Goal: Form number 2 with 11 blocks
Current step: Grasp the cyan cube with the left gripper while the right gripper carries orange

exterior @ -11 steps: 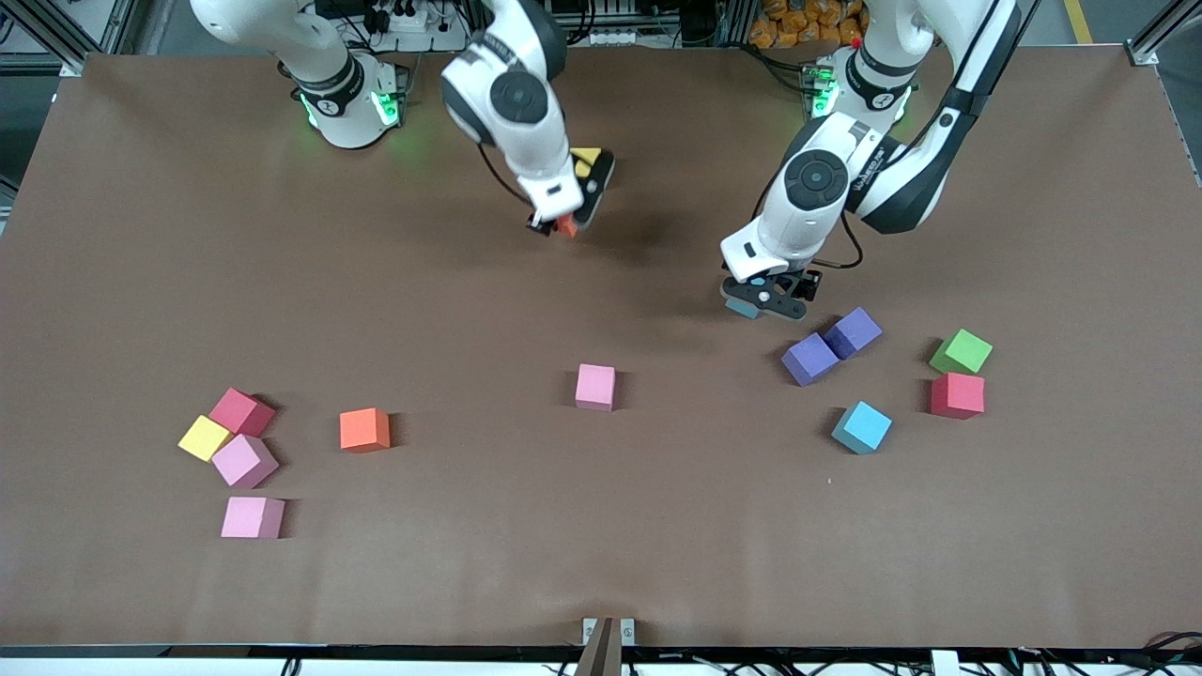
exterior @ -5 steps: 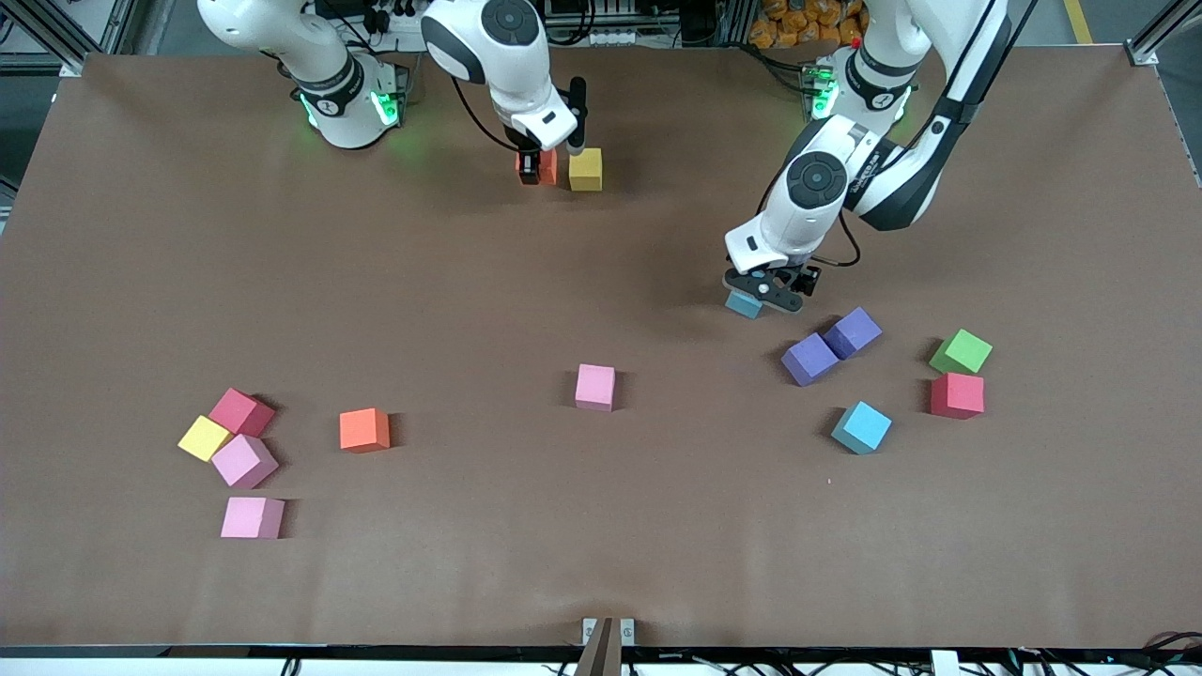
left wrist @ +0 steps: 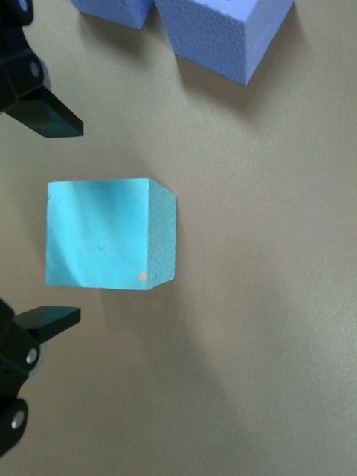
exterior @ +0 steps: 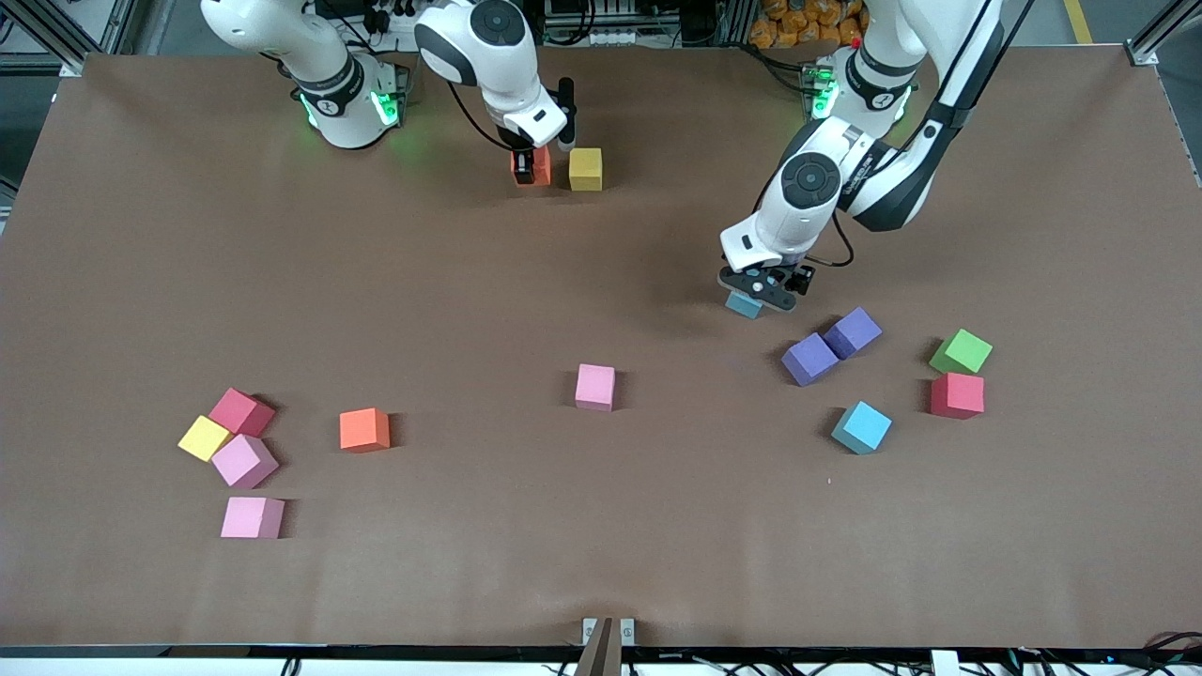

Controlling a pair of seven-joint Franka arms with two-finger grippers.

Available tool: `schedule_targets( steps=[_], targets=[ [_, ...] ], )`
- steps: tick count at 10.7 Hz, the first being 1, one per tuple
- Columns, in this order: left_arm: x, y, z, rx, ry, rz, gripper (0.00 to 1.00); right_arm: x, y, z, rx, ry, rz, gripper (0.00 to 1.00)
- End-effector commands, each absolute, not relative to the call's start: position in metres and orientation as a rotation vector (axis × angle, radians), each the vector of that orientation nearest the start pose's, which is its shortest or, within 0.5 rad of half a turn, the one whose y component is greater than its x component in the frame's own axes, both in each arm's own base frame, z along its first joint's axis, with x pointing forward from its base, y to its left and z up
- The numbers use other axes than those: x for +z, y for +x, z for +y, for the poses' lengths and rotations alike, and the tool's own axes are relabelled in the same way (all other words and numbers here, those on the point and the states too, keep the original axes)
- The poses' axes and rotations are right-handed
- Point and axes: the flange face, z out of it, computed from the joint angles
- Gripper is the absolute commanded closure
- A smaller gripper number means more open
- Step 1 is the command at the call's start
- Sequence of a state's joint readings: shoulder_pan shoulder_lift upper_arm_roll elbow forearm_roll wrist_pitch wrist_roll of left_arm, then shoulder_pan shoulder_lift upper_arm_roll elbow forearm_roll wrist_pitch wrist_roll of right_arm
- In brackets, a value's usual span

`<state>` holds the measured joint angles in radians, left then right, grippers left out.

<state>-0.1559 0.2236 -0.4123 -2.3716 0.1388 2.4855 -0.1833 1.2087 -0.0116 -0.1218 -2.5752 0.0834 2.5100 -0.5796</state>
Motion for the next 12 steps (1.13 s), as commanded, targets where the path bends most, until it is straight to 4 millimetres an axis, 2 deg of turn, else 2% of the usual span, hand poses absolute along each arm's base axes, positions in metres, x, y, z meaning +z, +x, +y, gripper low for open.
schedule_targets(
  steps=[1,2,5,6,7,9,10,12],
  targets=[
    [0.221,0.414,-0.278,0.102,-3.025,0.796,0.00,0.236,0.207,0.390,-0.070,2.180,2.283,0.78],
    [0.218,0.413,-0.278,0.110,-3.026,0.797,0.00,0.228,0.207,0.391,-0.063,2.178,2.280,0.79],
    [0.211,0.408,-0.273,0.110,-3.029,0.796,0.00,0.230,0.200,0.396,-0.050,2.170,2.292,0.81],
    [0.209,0.407,-0.271,0.096,-3.035,0.796,0.00,0.230,0.191,0.400,-0.050,2.143,2.316,0.81],
    [0.207,0.405,-0.271,0.100,-3.035,0.799,0.10,0.229,0.189,0.402,-0.049,2.133,2.323,0.81],
    [0.207,0.405,-0.267,0.094,-3.017,0.813,0.73,0.231,0.186,0.404,-0.026,2.079,2.353,0.81],
    [0.212,0.406,-0.267,0.082,-3.015,0.810,0.87,0.229,0.183,0.407,-0.008,2.067,2.365,0.80],
    [0.233,0.411,-0.267,0.021,-2.999,0.825,0.95,0.227,0.190,0.404,-0.001,2.101,2.332,0.80]
  ],
)
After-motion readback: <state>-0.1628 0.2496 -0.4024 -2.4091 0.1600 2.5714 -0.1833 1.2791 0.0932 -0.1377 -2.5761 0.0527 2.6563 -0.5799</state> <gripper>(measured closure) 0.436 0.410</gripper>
